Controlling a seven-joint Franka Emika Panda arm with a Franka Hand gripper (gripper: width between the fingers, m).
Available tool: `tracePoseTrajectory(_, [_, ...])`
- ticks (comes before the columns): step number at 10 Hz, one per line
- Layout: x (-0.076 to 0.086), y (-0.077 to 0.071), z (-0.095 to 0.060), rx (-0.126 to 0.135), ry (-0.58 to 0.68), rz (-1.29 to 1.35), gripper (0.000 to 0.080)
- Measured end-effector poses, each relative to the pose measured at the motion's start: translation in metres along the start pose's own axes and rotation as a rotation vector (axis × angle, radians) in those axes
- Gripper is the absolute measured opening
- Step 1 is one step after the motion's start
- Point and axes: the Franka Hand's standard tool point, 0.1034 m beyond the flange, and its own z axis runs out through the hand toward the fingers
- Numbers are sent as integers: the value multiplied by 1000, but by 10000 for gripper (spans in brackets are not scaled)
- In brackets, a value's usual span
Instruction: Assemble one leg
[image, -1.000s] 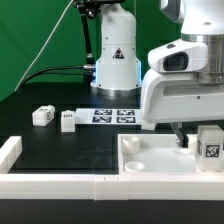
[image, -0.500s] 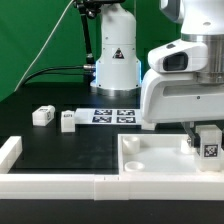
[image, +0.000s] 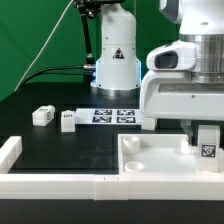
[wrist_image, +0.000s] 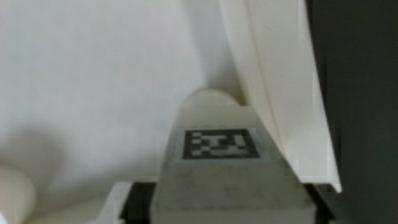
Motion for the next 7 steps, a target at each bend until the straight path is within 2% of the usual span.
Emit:
tracePoseTrajectory(3, [-1, 0, 0, 0, 1, 326, 290])
tracePoseTrajectory(7, [-3, -1, 0, 5, -2, 893, 291])
